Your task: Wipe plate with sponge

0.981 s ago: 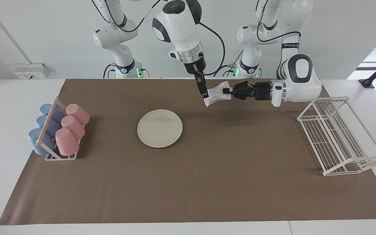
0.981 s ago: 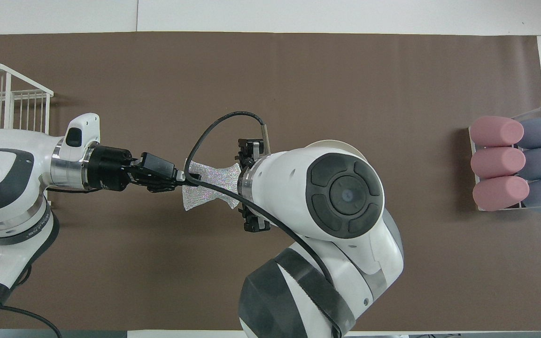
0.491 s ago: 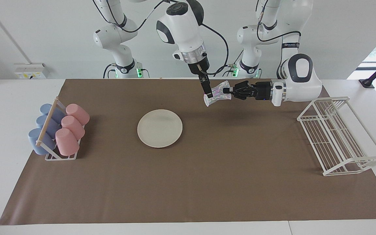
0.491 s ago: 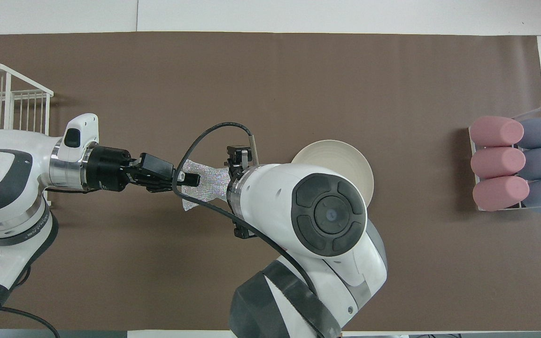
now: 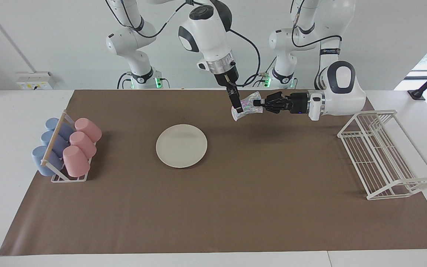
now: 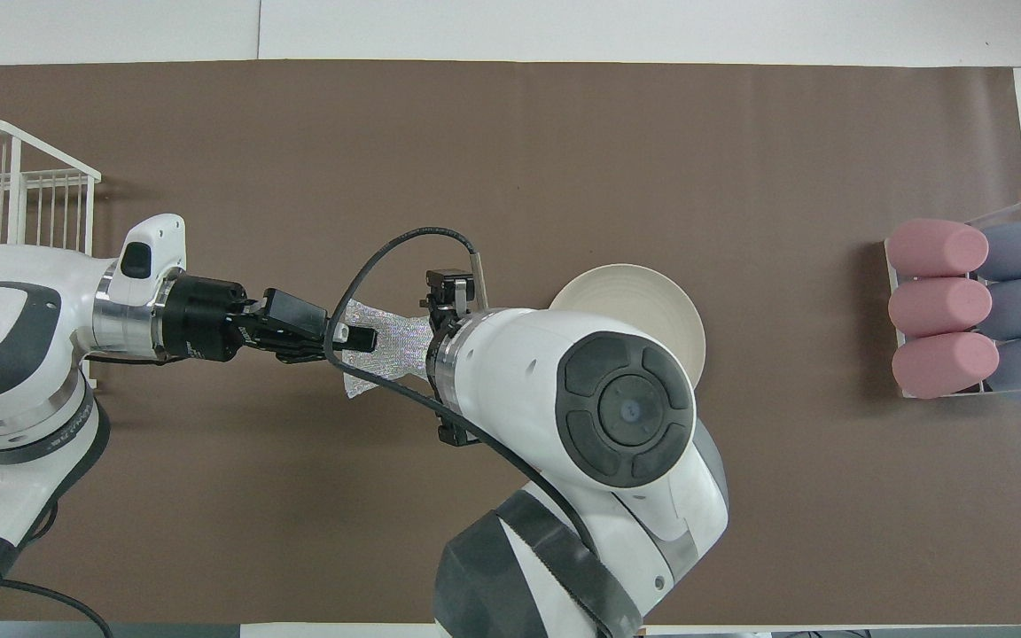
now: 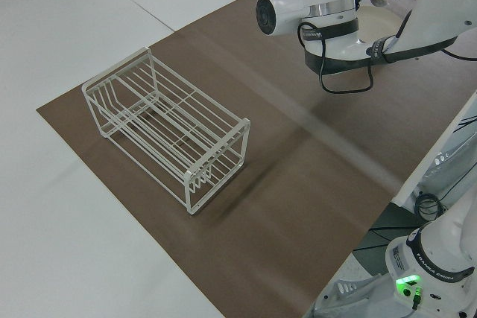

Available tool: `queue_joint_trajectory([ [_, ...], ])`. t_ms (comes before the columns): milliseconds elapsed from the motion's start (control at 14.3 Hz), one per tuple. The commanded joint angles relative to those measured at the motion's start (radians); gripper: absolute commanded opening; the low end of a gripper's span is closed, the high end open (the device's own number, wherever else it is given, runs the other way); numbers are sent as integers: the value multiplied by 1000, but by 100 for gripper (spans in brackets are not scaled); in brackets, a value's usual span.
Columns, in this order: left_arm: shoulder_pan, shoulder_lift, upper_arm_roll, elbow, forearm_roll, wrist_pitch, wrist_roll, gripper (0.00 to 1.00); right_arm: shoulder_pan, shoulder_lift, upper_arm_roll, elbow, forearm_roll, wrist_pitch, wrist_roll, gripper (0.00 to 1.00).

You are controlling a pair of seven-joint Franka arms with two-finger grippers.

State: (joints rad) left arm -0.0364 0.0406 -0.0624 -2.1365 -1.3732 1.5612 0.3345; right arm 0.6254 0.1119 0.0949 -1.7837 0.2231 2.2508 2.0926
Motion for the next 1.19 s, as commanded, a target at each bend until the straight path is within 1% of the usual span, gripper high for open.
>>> queue_joint_trajectory([
  [0, -7, -28, 13, -34, -20, -9, 15, 0, 8, -1, -1, -16, 53, 27, -2, 100],
  [210, -7, -30, 13, -34, -18, -10, 15, 0, 10, -4, -1, -40, 65, 88, 0, 100],
  [981, -5, -30, 13, -34, -17, -12, 15, 0, 14, 8, -3, -37, 52, 99, -17, 100],
  [1051, -5, -30, 13, -34, -17, -13, 15, 0, 14, 8, -3, -37, 48, 99, -20, 95],
  [1121, -4, -30, 13, -34, -17, -13, 15, 0, 14, 8, -1, -37, 48, 99, -34, 69],
])
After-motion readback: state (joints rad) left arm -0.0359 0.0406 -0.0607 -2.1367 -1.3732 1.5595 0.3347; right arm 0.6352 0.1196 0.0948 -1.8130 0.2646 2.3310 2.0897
